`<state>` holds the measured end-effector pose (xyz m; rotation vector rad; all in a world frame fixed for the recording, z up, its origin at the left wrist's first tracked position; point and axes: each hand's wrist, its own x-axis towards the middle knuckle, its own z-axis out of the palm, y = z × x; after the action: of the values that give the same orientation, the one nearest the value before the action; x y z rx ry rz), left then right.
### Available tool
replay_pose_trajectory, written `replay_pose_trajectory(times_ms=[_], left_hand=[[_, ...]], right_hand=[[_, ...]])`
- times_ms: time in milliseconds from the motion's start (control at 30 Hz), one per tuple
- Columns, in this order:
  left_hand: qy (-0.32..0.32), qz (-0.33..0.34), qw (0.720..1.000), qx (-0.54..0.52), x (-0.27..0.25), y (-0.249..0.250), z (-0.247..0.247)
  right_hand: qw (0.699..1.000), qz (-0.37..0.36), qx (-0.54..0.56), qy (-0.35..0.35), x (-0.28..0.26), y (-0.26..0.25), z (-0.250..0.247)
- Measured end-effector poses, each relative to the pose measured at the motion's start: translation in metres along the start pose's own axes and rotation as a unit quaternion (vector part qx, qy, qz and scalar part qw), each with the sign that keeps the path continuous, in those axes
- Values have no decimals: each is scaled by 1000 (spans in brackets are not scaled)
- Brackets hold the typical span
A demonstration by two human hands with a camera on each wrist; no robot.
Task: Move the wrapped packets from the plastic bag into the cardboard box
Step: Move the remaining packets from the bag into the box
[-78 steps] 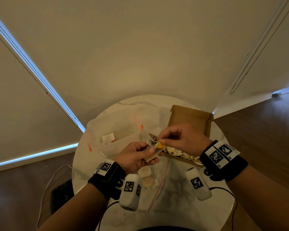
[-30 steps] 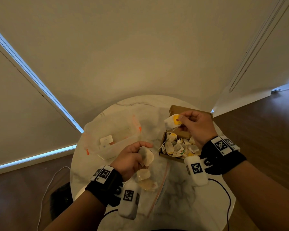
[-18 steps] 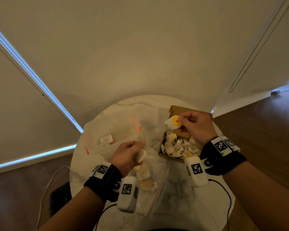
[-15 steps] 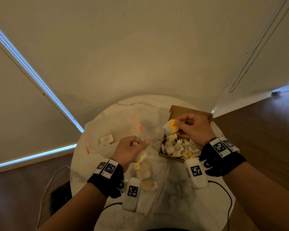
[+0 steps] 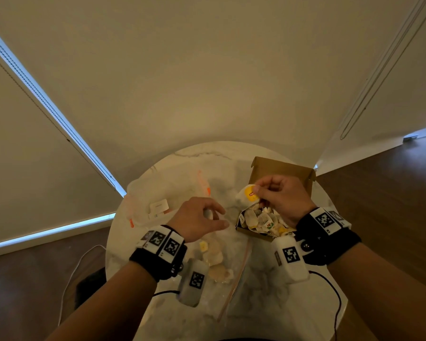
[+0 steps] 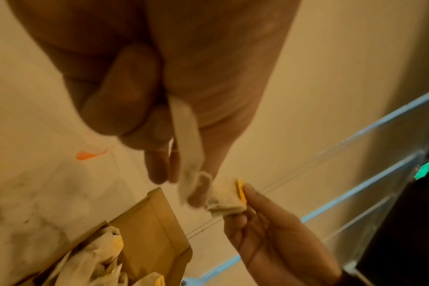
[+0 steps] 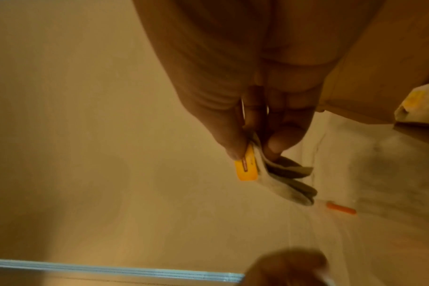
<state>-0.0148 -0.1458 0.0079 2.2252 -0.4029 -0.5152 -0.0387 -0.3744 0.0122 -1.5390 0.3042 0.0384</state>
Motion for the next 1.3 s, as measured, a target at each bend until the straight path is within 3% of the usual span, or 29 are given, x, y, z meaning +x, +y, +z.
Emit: replay_pose_trajectory(times_ms=[233, 467, 867, 1033, 1300], left_hand=[[116, 71, 988, -68, 11, 11, 17], [123, 104, 986, -46, 7, 5, 8], [146, 77, 986, -36, 7, -1, -8], [137, 87, 985, -51, 7, 1, -6], [145, 88, 984, -59, 9, 7, 3]], right_hand=[[997, -4, 31, -65, -10, -1, 18], [988, 36, 103, -106, -12, -7, 18], [993, -43, 1, -110, -7, -8, 12], [996, -65, -30, -57, -6, -8, 10], [977, -122, -143, -99, -17, -21, 28]])
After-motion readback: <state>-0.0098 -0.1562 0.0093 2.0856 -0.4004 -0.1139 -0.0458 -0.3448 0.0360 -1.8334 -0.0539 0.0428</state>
